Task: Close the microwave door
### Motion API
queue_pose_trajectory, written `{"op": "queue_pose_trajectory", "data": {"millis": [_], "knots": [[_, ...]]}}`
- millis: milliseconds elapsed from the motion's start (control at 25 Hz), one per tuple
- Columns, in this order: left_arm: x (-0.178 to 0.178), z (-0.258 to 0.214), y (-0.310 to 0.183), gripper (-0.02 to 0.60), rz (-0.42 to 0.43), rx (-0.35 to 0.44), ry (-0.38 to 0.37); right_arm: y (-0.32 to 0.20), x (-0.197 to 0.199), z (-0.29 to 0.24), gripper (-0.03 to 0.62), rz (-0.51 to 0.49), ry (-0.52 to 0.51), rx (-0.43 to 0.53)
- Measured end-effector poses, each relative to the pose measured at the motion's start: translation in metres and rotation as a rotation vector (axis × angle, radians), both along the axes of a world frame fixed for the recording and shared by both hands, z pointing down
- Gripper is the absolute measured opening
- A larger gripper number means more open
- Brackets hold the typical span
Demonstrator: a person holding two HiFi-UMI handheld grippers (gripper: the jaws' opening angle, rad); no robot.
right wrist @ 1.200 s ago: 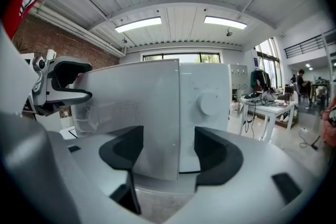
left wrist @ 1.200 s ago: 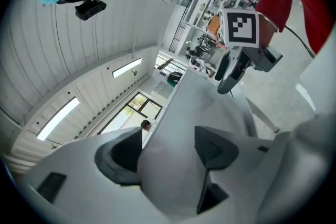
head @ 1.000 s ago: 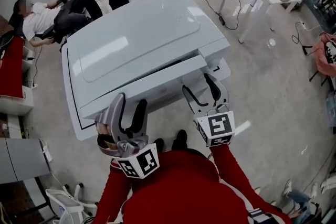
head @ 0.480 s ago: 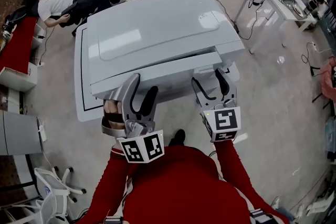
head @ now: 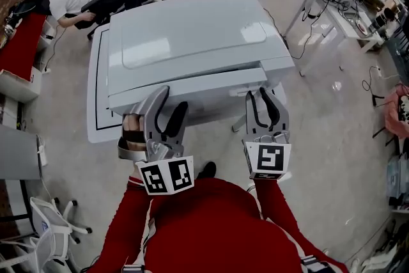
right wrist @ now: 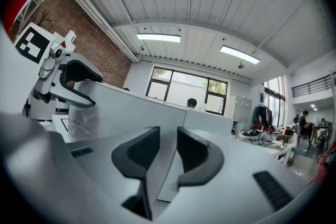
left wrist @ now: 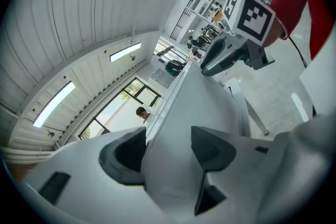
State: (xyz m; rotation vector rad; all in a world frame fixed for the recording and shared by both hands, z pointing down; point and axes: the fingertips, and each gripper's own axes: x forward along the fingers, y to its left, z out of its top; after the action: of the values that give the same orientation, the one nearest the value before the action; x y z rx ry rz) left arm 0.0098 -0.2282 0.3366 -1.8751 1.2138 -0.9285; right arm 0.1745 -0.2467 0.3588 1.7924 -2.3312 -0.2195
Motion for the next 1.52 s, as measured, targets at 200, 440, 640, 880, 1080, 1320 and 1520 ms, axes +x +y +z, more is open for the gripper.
{"op": "queue_pose_trajectory", "data": {"millis": [200, 440, 640, 880, 1080, 1320, 1520], "knots": [[-0.004, -0.023, 0.020, 0.205, 0.014, 0.037, 0.230, -0.005, -0.002, -0.001, 0.112, 0.007, -0.006, -0.007], [-0.033, 0.009, 0.031, 0.011, -0.107, -0.151, 0.649, -0.005, -0.002, -0.005, 0.112, 0.029, 0.012, 0.011], [-0.054, 0.025, 0.015, 0.009, -0.233, -0.284, 0.809, -0.004, -0.002, -0.004, 0.109, 0.054, 0.039, -0.017], [-0.057, 0.023, 0.011, 0.009, -0.259, -0.292, 0.876, -0.014, -0.009, -0.011, 0.096, 0.039, 0.095, 0.004], [-0.053, 0.025, 0.012, 0.009, -0.254, -0.318, 0.892, -0.018, -0.013, -0.007, 0.034, 0.040, 0.103, -0.026], [-0.054, 0.025, 0.012, 0.009, -0.252, -0.334, 0.903, -0.019, -0.018, -0.014, 0.035, -0.004, 0.109, 0.033], [-0.036, 0.025, 0.011, 0.009, -0.127, -0.386, 0.925, -0.005, -0.016, -0.033, 0.035, -0.048, -0.013, 0.062]]}}
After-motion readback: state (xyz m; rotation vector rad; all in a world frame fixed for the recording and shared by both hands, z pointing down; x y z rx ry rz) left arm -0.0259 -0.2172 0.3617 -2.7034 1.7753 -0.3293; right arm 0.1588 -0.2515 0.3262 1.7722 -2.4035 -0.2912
